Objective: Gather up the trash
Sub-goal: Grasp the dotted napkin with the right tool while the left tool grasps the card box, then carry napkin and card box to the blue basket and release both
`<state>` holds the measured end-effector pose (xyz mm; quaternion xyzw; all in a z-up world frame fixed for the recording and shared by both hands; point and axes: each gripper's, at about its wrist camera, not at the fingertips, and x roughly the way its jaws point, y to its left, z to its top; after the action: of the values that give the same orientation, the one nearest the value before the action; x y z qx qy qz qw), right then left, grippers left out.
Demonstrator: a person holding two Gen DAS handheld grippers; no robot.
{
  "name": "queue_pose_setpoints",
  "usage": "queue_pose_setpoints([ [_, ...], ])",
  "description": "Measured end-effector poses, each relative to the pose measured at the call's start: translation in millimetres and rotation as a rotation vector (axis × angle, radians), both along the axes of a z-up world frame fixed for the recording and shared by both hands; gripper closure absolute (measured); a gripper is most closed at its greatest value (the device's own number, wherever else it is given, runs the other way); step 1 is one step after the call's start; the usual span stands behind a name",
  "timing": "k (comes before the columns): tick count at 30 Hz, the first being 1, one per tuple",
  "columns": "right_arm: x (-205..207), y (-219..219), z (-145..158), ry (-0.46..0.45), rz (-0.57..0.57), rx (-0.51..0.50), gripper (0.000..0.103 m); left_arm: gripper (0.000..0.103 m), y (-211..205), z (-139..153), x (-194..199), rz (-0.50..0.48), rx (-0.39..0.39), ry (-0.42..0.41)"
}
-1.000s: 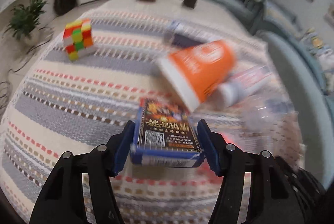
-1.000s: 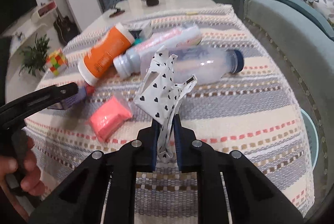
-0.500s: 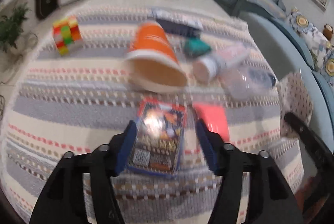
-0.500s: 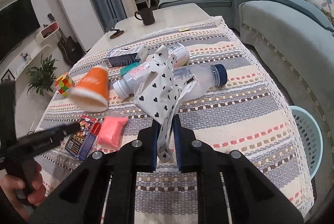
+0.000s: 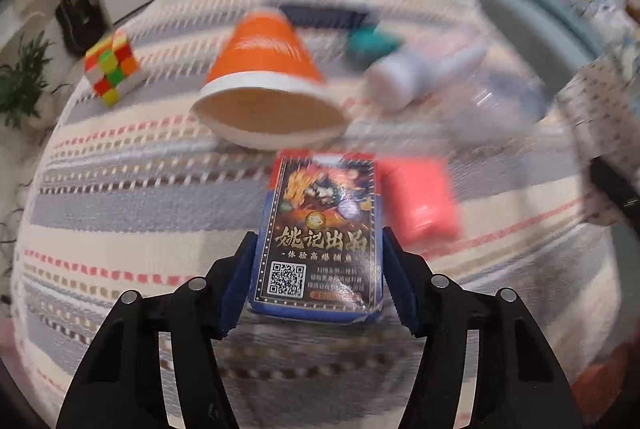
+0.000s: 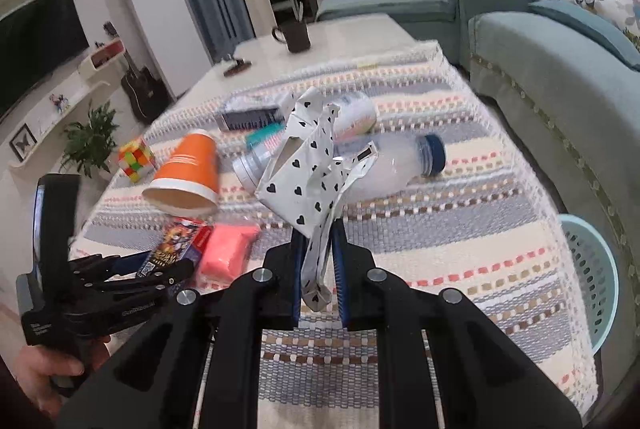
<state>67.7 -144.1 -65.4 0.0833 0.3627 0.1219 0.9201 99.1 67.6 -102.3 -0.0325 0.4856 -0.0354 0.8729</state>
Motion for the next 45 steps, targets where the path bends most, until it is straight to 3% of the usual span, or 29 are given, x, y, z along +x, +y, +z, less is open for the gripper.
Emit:
queue_pose_setpoints([
  [4, -13, -20, 26, -0.075, -0.042, 0.002, 0.091, 0.046, -16, 47, -15, -0.053, -0.133, -0.132],
  [10, -30, -79, 65, -0.157, -0.156, -0.005, 0.091, 0.046, -82, 102, -13, -0.193, -0.215, -0.283],
  [14, -39, -134, 72, -0.147, -0.266, -0.021, 0.091, 0.046, -136, 119, -15, -0.280, -0.265, -0.321],
  [19, -44, -197, 52, -0.064, -0.379, -0.038, 0.091, 0.045, -212, 114, -19, -0.408, -0.306, -0.308],
  [24, -46, -253, 0, 0.097, -0.483, -0.039, 0.091, 0.045, -274, 85, -13, -0.522, -0.348, -0.244],
  [30, -36, -290, -67, 0.281, -0.567, 0.010, 0.091, 0.045, -339, 35, 2, -0.618, -0.301, -0.143],
  [34, -26, -305, -100, 0.360, -0.580, 0.042, 0.089, 0.046, -355, 7, 13, -0.651, -0.284, -0.062],
  [39, -19, -313, -120, 0.388, -0.573, 0.066, 0.078, 0.034, -350, 3, 20, -0.638, -0.283, -0.060],
  [42, -22, -316, -124, 0.391, -0.592, 0.066, 0.065, 0.034, -340, 9, 20, -0.628, -0.279, -0.066],
  [44, -30, -314, -119, 0.370, -0.608, 0.057, 0.045, 0.034, -329, 13, 19, -0.620, -0.279, -0.073],
  [45, -32, -313, -116, 0.363, -0.614, 0.051, 0.043, 0.032, -322, 15, 18, -0.612, -0.276, -0.078],
])
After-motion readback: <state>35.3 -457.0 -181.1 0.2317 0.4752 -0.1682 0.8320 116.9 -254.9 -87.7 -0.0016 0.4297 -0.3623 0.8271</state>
